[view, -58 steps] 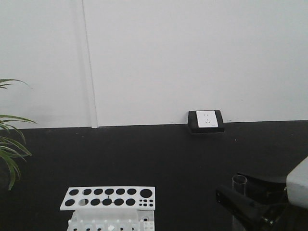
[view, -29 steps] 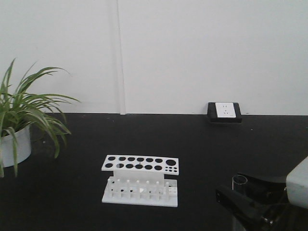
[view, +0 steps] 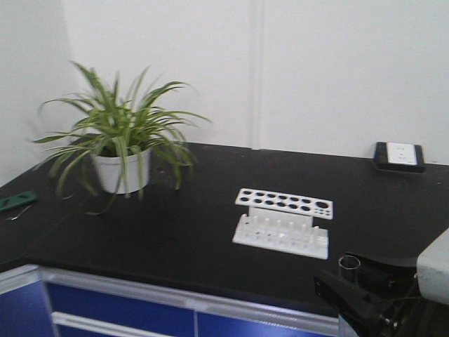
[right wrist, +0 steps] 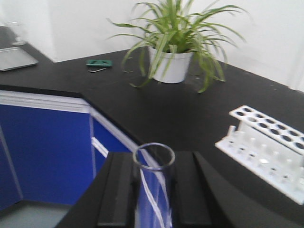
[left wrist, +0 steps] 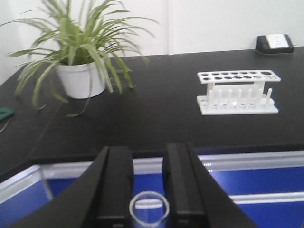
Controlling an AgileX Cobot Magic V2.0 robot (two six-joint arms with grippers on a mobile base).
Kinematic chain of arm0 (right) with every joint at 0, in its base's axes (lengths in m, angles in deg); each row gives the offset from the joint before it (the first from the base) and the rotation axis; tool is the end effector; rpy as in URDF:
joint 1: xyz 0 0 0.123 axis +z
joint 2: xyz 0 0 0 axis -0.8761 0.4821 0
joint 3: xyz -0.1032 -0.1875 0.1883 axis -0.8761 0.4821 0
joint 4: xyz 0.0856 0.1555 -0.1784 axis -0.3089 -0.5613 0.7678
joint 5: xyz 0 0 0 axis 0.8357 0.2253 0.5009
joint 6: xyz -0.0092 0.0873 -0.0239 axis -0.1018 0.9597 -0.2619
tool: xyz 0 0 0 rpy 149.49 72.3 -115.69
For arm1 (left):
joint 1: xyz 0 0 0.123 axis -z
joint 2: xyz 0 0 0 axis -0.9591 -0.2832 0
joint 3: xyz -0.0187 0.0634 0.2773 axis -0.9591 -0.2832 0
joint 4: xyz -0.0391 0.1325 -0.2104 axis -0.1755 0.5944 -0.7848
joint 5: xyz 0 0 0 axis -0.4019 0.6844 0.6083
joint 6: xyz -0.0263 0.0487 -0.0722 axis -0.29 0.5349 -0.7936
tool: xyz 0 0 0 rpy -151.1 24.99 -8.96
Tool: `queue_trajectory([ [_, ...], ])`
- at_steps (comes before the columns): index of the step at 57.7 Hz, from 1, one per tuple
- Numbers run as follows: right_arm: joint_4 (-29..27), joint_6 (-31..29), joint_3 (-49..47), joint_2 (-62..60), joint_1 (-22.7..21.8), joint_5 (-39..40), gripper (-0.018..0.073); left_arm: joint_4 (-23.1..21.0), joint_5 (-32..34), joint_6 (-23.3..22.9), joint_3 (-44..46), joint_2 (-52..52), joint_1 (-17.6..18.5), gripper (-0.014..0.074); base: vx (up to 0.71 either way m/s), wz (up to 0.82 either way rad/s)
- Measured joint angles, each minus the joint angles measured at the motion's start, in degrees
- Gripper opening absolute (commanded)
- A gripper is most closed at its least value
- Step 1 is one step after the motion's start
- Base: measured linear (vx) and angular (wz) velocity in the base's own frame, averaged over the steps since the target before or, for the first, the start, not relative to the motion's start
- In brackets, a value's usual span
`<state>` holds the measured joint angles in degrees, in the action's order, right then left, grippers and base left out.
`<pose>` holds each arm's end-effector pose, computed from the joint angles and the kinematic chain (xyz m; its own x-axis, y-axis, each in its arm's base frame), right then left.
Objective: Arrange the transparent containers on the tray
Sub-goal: 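Drive the base to the yellow tray while holding both tubes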
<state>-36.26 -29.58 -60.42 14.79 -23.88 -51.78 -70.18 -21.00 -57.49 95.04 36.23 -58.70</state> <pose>0.1465 0.1080 0.3441 -0.1114 -0.1763 -0.9780 -0.5908 0.8031 -0.0774 0.1182 -0.0279 0.3260 -0.1884 -0.0122 -0.9820 0.2111 0.9760 -0.0526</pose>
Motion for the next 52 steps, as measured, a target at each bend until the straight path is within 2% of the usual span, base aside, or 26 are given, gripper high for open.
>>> queue_trajectory([
  [52,0.0,0.0,0.0,0.0,0.0,0.0,-0.0013,0.0,-0.3,0.0,0.0,0.0,0.0,-0.0006,-0.3,0.42],
])
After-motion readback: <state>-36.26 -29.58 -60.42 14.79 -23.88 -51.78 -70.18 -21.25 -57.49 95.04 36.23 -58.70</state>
